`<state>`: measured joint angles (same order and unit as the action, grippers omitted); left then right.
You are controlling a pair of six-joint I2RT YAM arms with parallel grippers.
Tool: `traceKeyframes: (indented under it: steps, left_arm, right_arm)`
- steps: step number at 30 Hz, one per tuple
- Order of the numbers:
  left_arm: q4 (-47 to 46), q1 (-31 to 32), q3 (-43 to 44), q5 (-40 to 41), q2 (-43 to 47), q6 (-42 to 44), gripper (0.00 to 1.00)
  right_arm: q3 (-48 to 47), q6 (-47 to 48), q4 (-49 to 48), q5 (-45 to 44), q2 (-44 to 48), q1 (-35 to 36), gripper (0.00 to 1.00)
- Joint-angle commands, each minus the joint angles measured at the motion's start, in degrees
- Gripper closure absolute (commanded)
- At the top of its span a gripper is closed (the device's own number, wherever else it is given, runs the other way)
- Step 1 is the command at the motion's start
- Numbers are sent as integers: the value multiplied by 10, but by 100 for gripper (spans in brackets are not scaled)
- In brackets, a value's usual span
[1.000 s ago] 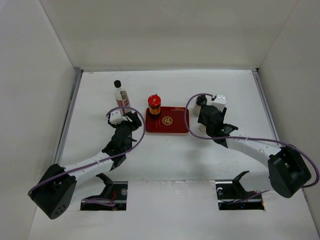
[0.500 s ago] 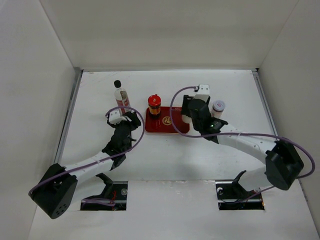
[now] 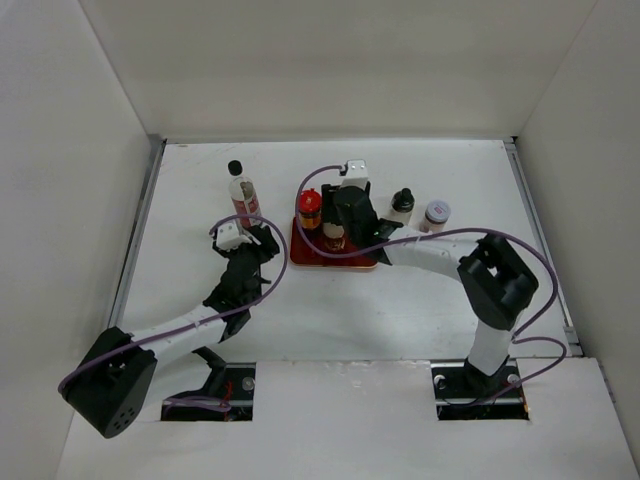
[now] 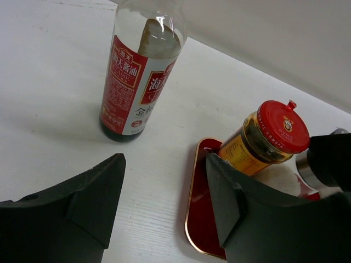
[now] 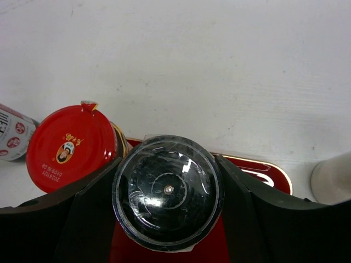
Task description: Organize the condiment bottles
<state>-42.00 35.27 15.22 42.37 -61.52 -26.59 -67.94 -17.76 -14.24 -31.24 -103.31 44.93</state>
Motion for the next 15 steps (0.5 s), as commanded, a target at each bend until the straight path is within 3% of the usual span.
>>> traceKeyframes:
  steps: [1, 9, 13, 15]
  left_arm:
    - [-29, -6, 2, -13, 0, -4, 42]
    - [-31, -2, 3, -20, 1, -6, 42]
    - [-35, -3, 2, -20, -1, -6, 42]
    - [-31, -4, 2, -20, 3, -6, 42]
  right_arm:
    - [-40, 2, -73, -2, -5, -1, 43]
    - [-41, 26, -75, -26, -23, -3, 39]
    - [-40, 26, -68, -27, -29, -1, 15]
    - [-39, 27, -62, -29, -23, -1, 10]
